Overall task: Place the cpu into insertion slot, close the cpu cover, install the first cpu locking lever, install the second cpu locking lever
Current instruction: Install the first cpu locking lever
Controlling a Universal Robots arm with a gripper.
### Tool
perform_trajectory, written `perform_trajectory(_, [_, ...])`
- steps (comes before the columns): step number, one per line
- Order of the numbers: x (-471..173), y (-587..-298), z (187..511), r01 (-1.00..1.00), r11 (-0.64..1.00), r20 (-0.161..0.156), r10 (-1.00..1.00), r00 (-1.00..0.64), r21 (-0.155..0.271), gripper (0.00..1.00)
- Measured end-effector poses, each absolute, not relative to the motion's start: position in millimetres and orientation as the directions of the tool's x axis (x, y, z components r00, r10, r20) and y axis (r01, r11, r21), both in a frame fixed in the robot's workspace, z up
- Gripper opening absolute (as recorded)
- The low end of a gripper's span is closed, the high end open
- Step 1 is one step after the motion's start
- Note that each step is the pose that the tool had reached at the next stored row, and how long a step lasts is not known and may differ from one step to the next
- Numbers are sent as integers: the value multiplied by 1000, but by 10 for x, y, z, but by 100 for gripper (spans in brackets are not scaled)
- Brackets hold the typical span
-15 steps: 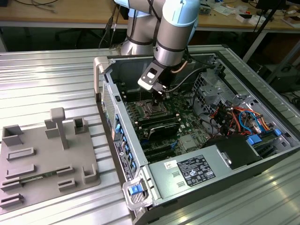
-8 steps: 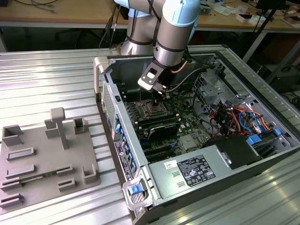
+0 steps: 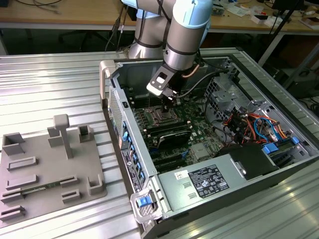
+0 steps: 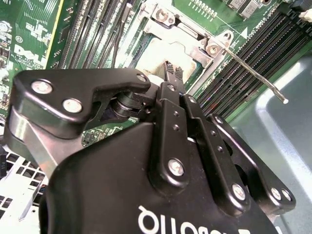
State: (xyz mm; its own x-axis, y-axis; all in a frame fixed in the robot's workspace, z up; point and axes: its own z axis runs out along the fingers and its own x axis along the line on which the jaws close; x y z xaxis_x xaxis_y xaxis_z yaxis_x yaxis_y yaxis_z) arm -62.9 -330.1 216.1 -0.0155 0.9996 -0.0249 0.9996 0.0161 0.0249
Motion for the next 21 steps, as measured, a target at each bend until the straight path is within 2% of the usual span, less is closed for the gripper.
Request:
perform_trajectory(10, [-628,-3301,2227,999,36,-25,999,-35,25,11])
perform_trajectory(21, [-628,-3300,2247,978,208,-25,978,-208,25,11])
